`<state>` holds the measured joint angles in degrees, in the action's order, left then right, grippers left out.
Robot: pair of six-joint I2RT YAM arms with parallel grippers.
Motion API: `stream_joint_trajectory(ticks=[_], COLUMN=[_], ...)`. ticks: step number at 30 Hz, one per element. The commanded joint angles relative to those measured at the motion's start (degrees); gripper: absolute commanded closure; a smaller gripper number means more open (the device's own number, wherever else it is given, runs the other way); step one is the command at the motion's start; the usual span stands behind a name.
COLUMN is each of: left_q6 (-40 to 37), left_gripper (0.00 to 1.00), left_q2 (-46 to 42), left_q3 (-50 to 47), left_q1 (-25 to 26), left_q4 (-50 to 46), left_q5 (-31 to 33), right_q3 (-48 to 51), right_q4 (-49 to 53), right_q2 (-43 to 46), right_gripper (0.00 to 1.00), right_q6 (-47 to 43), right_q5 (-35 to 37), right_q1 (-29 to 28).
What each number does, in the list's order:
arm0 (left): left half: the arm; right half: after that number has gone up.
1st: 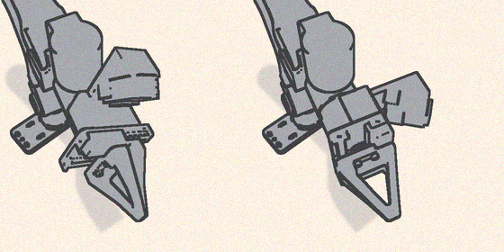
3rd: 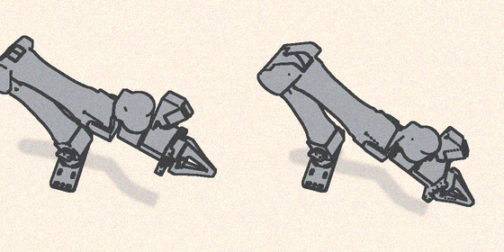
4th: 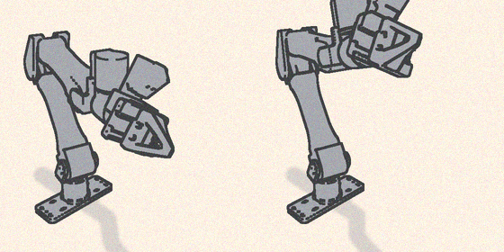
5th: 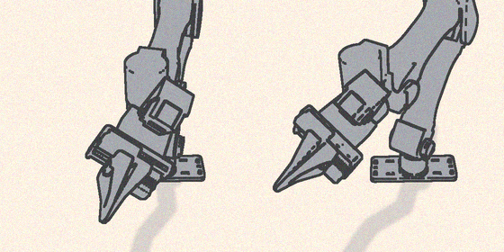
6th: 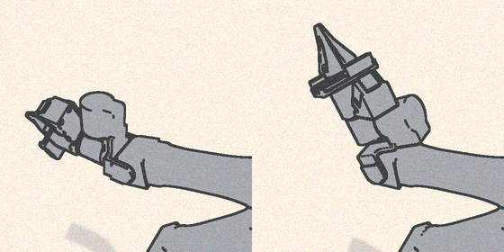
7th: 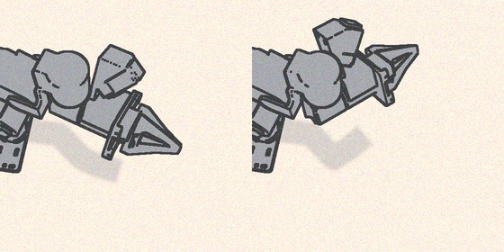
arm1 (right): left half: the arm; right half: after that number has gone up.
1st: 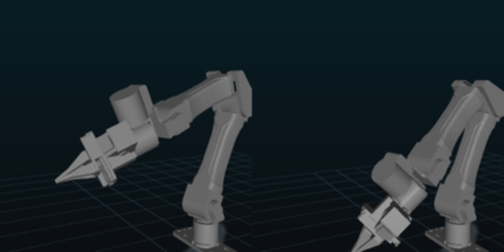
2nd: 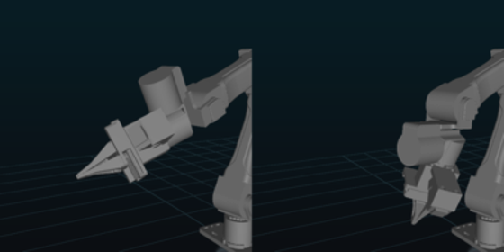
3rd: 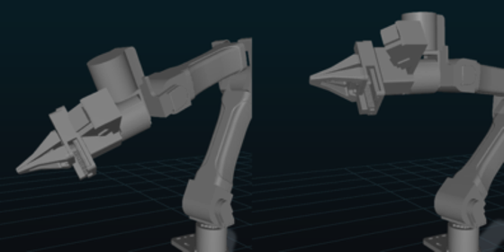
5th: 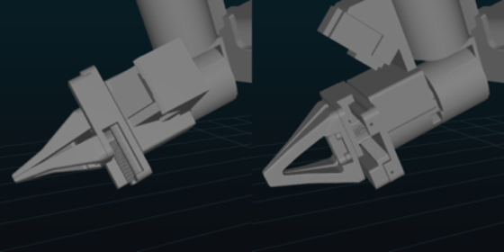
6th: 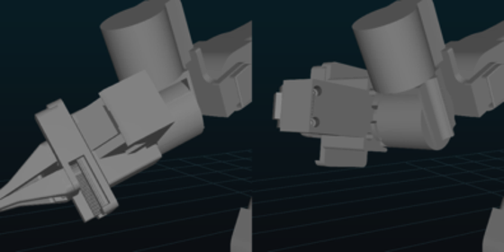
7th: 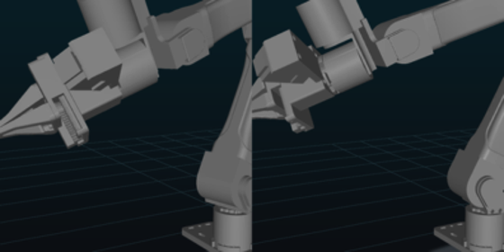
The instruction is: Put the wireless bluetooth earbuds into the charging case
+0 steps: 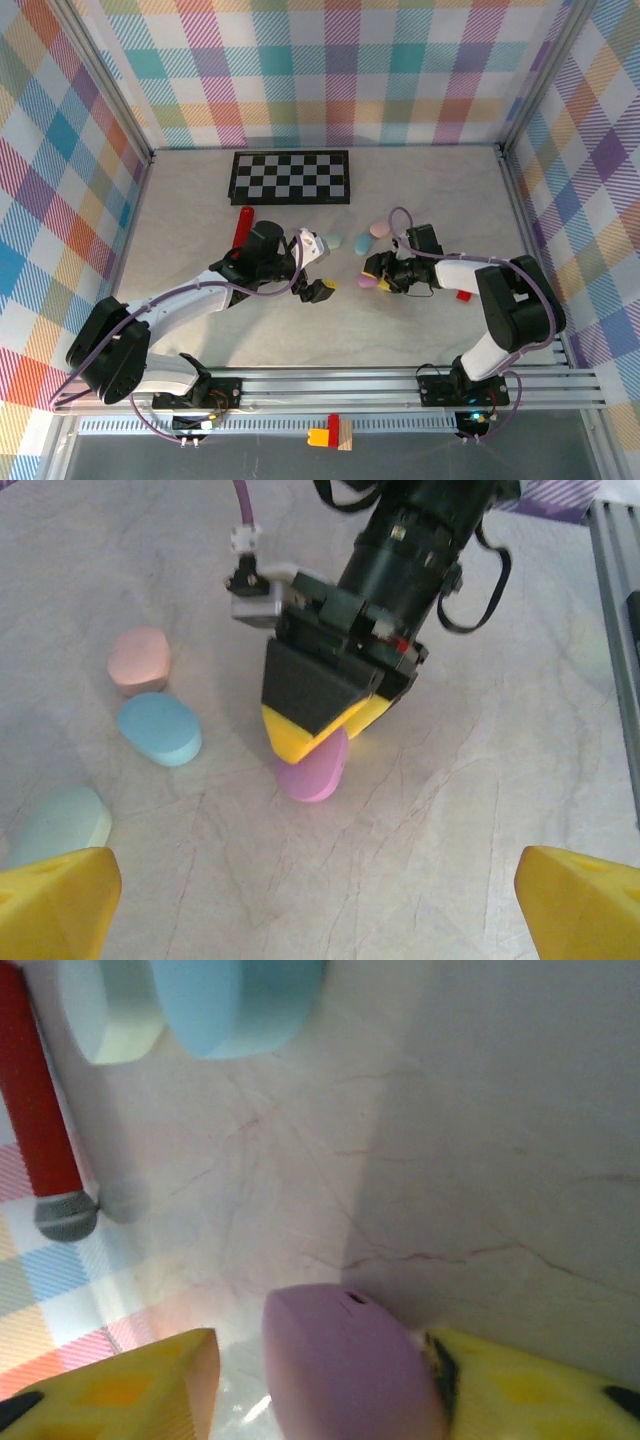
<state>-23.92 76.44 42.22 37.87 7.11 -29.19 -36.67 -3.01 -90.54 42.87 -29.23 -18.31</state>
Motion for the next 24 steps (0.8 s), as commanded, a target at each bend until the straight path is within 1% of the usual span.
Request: stream_joint_trajectory(ticks=[1,4,6,8,11,14,16,19,21,22,24], left_q6=[-3.0,-2.4,-0.7,0.8,3.2,5.5,6.2,6.5,7.0,7.6,9.0], left_gripper=[0.00,0.00,0.00,0.00,0.00,0.00,0.00,0.00,0.00,0.00,0.00], left_q2=[-0.9,-1.8,-2.2,-2.9,-5.3,-8.3,-10.2,-12.3,-12.5,-12.1,-10.8], left_q3=[0.2,-1.4,-2.6,-3.7,-6.4,-11.0,-13.4,-18.0,-21.1,-22.4,-24.0], left_q1=[0.3,-2.0,-4.6,-7.7,-12.1,-16.0,-18.3,-20.1,-21.1,-22.1,-24.1], left_q4=[-2.9,-0.4,1.5,3.2,6.8,12.5,14.2,18.2,22.7,24.6,27.2], left_q5=[2.6,3.0,3.4,4.4,9.4,17.5,23.4,32.1,36.2,37.1,36.6], right_q3=[-2.0,-3.9,-4.7,-5.6,-6.7,-6.8,-4.9,-0.8,1.8,2.9,5.7], right_q4=[6.7,11.2,13.0,14.0,13.6,11.0,5.9,-2.9,-8.8,-11.7,-18.0], right_q2=[4.8,9.0,11.9,14.6,18.5,21.0,22.1,22.1,20.8,20.0,18.0], right_gripper=[0.28,0.14,0.09,0.08,0.08,0.07,0.06,0.04,0.04,0.03,0.01], right_q6=[-5.3,-10.1,-13.4,-16.7,-24.2,-34.0,-40.0,-43.0,-43.4,-43.4,-43.1], right_q5=[7.8,14.3,20.2,26.5,35.9,44.6,49.8,50.9,50.8,50.6,49.2], right_q1=[0.3,0.4,0.4,0.6,0.9,0.9,1.3,4.0,6.0,6.8,8.6])
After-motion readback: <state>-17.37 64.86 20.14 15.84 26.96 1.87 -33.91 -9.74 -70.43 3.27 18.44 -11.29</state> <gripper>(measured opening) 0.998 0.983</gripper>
